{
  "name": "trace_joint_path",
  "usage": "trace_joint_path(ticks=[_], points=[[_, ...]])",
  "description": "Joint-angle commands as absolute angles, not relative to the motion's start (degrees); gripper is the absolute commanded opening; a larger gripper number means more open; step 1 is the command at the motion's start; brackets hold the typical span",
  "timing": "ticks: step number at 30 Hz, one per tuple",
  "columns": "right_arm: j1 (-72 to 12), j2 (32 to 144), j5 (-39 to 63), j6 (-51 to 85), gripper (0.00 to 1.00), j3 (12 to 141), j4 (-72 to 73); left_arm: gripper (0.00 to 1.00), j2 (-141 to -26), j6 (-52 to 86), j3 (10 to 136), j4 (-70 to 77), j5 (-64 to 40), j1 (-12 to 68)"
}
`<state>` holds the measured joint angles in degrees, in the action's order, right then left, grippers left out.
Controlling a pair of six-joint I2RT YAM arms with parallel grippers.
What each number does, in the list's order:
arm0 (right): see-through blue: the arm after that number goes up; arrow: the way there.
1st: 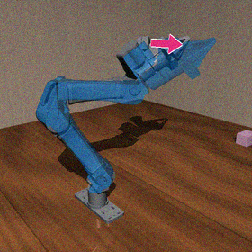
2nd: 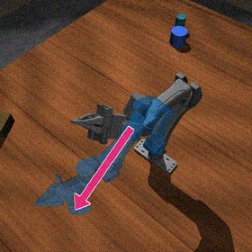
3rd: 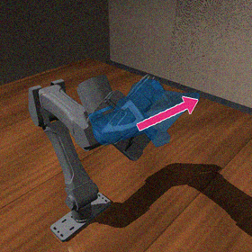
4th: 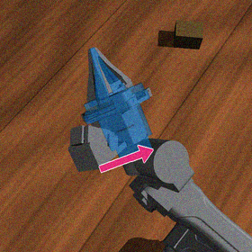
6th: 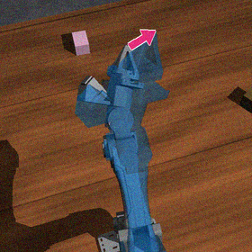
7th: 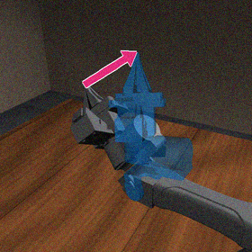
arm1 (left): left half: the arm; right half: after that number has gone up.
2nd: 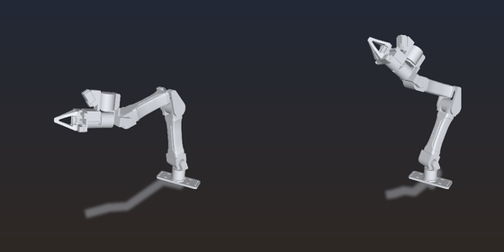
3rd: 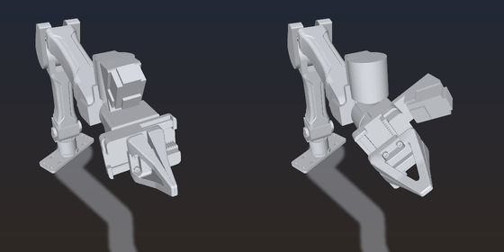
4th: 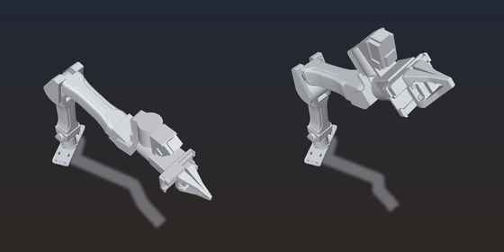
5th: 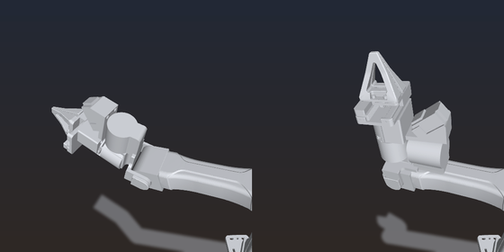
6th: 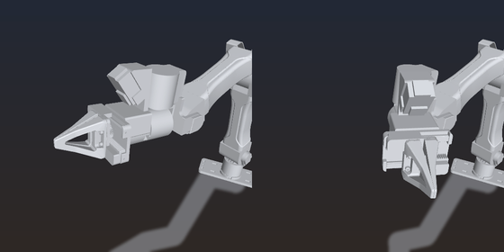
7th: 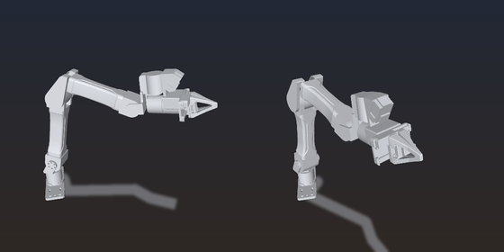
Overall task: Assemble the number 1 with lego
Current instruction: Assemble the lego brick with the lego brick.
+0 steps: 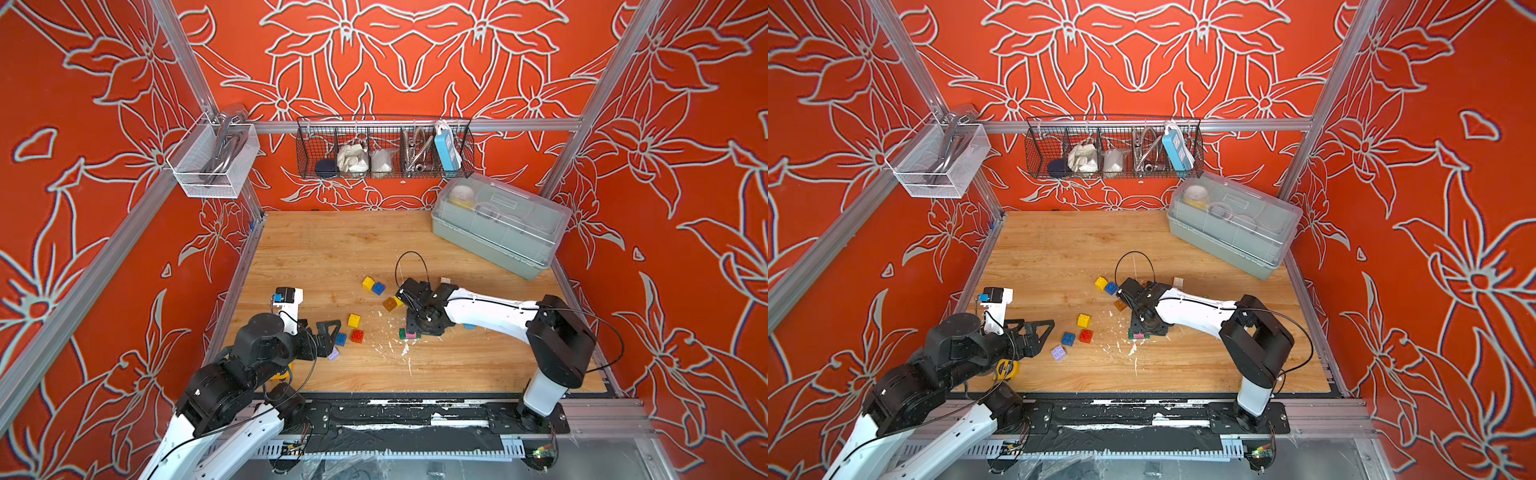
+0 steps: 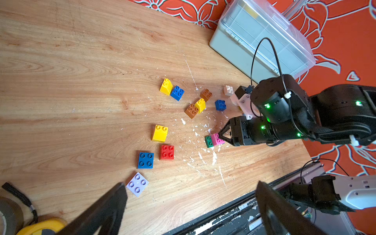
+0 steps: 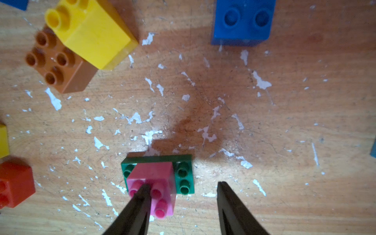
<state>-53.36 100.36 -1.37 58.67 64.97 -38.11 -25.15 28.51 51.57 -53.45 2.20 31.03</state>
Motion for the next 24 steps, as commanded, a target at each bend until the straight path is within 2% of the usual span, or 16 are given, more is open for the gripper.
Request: trace_joint_path(ticks=[1, 6, 13, 19, 22, 24], points=[[-53.62, 104.54, -1.11, 57.90, 0.57, 62.85, -38.75, 0.99, -25.53, 27.89, 51.02, -52.60, 1.58, 30.67], [-53.44, 99.20, -6.86, 53.20, 0.59, 69.95, -47.32, 0.99, -26.06, 27.95, 51.06, -52.82, 1.63, 30.67], [-50.48, 94.70, -7.40, 49.92, 0.60, 73.99, -50.26, 0.99, -26.43, 28.21, 51.08, -53.00, 1.76, 30.68], [-44.39, 97.32, -4.60, 46.38, 0.60, 75.85, -50.12, 0.99, -27.39, 29.29, 50.96, -52.41, 1.46, 30.76], [-41.90, 100.38, -2.80, 44.60, 0.60, 77.98, -49.92, 0.99, -33.15, 30.60, 51.41, -51.52, -0.79, 30.76], [-40.77, 102.20, -2.53, 43.57, 0.60, 79.41, -49.75, 0.98, -37.02, 33.90, 48.36, -46.94, -5.90, 30.76]])
